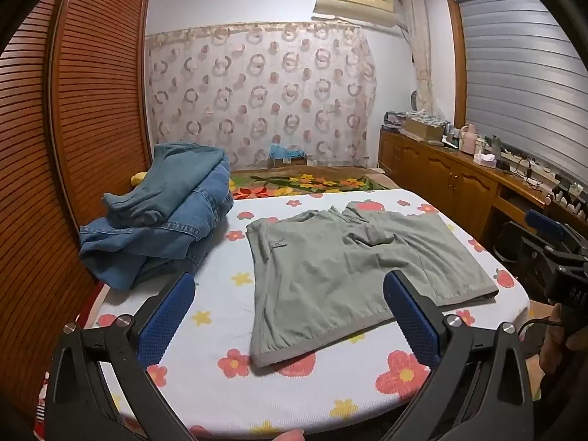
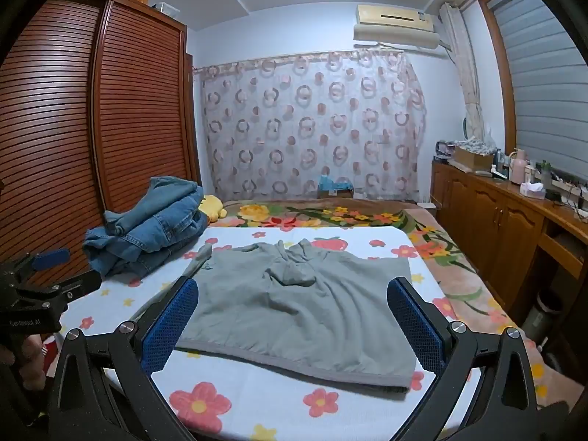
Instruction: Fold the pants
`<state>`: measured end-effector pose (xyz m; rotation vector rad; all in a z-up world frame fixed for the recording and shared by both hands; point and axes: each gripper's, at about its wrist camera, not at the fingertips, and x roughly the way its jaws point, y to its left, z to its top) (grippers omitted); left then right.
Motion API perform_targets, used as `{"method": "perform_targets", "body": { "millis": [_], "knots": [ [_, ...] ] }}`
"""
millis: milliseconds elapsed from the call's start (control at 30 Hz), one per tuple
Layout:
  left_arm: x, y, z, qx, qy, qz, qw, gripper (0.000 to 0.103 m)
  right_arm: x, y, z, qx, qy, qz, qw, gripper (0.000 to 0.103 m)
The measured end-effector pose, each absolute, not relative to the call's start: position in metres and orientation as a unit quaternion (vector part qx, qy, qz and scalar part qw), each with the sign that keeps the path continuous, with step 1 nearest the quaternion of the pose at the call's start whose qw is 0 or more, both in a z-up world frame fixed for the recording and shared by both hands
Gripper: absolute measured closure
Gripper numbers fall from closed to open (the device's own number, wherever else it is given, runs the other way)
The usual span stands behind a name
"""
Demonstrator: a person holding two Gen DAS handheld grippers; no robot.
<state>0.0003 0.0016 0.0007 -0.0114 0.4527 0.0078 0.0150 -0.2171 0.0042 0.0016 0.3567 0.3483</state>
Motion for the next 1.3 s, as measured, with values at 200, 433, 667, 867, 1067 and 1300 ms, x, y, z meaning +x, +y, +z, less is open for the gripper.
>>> {"method": "perform_targets", "body": {
  "millis": [200, 433, 667, 867, 1067, 1300],
  "knots": [
    [-0.0021, 0.0063, 0.0054, -0.005, 0.217, 0.011, 0.976, 0.000, 0.0152, -0.2171, 0.0040, 0.001, 0.177, 0.175, 0.968, 0.000],
    [-0.0021, 0.0032, -0.0025, -0.004, 0.225, 0.002, 0.974, 0.000, 0.0141, -0.2186, 0.0068, -0.001, 0.175, 0.176, 0.969, 0.000],
    [-0.0017, 0.0021, -0.0010, -0.003, 0.224, 0.002, 0.975, 0.000, 0.0131, -0.2181, 0.0062, -0.002, 0.173, 0.175, 0.969, 0.000],
    [-0.0018, 0.0020, -0.0008, -0.002, 0.223, 0.002, 0.975, 0.000, 0.0141, -0.2184, 0.0051, -0.001, 0.173, 0.175, 0.969, 0.000],
    [-0.0024, 0.0023, -0.0007, -0.002, 0.223, 0.002, 0.975, 0.000, 0.0134, -0.2185, 0.0054, -0.001, 0.173, 0.176, 0.969, 0.000],
    [-0.0024, 0.0019, -0.0008, -0.002, 0.222, 0.002, 0.975, 0.000, 0.0133, -0.2184, 0.0054, 0.000, 0.173, 0.176, 0.969, 0.000]
  ]
}}
